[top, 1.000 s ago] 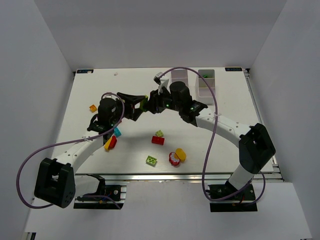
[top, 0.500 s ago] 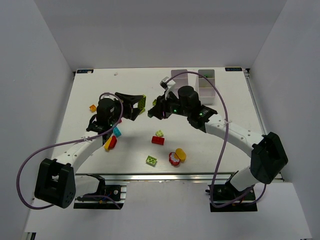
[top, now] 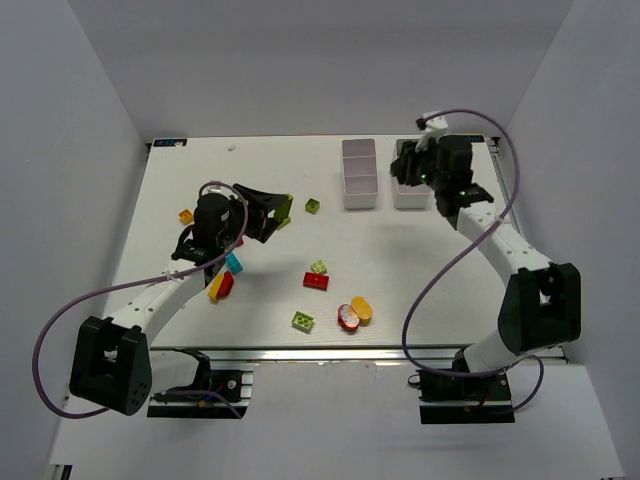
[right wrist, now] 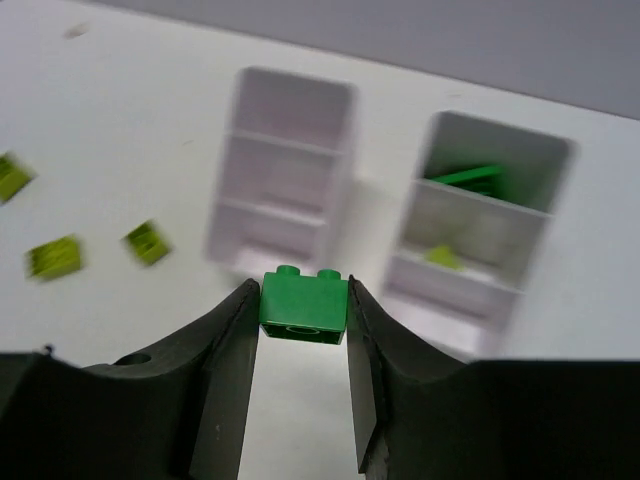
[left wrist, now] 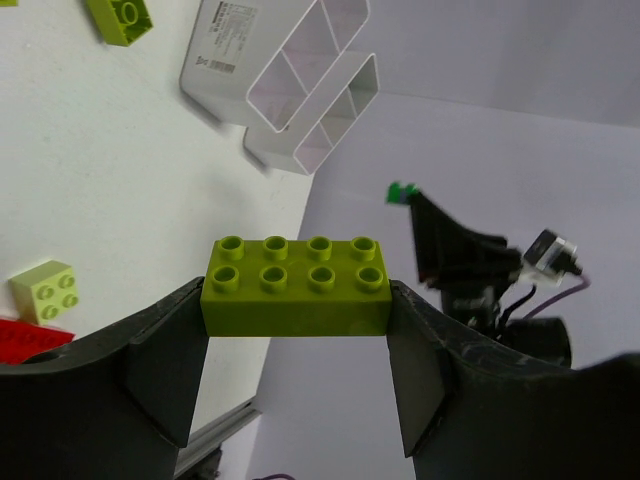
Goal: Sort the legos into containers by color
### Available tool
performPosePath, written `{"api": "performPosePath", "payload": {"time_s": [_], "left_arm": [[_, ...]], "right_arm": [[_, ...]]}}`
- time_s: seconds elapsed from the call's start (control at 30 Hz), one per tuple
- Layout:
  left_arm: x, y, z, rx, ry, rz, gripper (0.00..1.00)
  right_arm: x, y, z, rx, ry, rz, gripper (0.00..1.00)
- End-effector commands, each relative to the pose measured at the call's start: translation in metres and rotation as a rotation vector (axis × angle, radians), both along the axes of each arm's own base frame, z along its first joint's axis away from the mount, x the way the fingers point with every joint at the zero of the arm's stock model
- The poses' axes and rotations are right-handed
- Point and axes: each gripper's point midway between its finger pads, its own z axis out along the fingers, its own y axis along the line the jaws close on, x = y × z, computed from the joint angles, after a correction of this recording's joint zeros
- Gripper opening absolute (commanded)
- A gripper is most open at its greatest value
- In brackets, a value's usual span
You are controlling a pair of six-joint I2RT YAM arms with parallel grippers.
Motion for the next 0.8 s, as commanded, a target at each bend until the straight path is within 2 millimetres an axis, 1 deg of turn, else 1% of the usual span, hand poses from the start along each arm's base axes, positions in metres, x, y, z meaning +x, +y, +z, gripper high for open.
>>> {"api": "performPosePath", "payload": {"time_s": [0.0,0.03,0.1,0.13,0.2,0.23,0.27,0.3,0.33,0.37,0.4,0.43,0.47,0.5,0.53,0.6,0.77], "left_arm": [[-0.004,0.001,0.007,0.056,-0.042,-0.034,0.18],[-0.005,0.001,0.005,0.062,-0.043,-0.040,0.18],[-0.006,0.001,0.006,0.065,-0.052,-0.043,0.18],[-0.007,0.002,0.006,0.068,-0.057,-0.044,0.18],[-0.008,0.002,0.007,0.070,-0.069,-0.045,0.18],[-0.009,0.002,0.007,0.076,-0.075,-0.051,0.18],[-0.010,0.001,0.008,0.079,-0.083,-0.057,0.18],[-0.010,0.001,0.010,0.085,-0.099,-0.066,0.18],[-0.011,0.001,0.010,0.087,-0.104,-0.070,0.18],[-0.012,0.001,0.009,0.090,-0.106,-0.073,0.18],[-0.013,0.000,0.010,0.094,-0.113,-0.079,0.18],[-0.013,0.000,0.010,0.095,-0.118,-0.083,0.18],[-0.013,0.000,0.011,0.094,-0.123,-0.084,0.18],[-0.014,0.000,0.009,0.096,-0.119,-0.088,0.18],[-0.015,-0.001,0.008,0.098,-0.123,-0.093,0.18],[-0.014,-0.002,0.010,0.098,-0.131,-0.099,0.18],[-0.012,-0.006,0.012,0.098,-0.140,-0.118,0.18]], "right_arm": [[0.046,-0.053,0.031,-0.044,-0.102,-0.177,0.00],[0.061,-0.067,0.033,-0.040,-0.110,-0.220,0.00],[0.076,-0.077,0.031,-0.024,-0.099,-0.258,0.00],[0.090,-0.085,0.030,-0.015,-0.090,-0.280,0.00],[0.103,-0.090,0.028,0.002,-0.083,-0.299,0.00],[0.112,-0.091,0.016,-0.005,-0.063,-0.308,0.00],[0.120,-0.091,0.025,0.001,-0.084,-0.310,0.00],[0.128,-0.091,0.015,-0.002,-0.071,-0.313,0.00],[0.133,-0.091,0.015,-0.001,-0.077,-0.316,0.00],[0.139,-0.091,0.022,0.004,-0.096,-0.318,0.00],[0.146,-0.091,0.012,0.000,-0.082,-0.319,0.00],[0.151,-0.090,0.010,0.004,-0.079,-0.321,0.00],[0.156,-0.091,0.017,0.010,-0.091,-0.323,0.00],[0.160,-0.091,0.014,0.011,-0.086,-0.327,0.00],[0.164,-0.089,0.004,0.011,-0.071,-0.324,0.00],[0.171,-0.088,0.001,0.009,-0.077,-0.320,0.00],[0.176,-0.088,-0.011,0.001,-0.063,-0.321,0.11]]}}
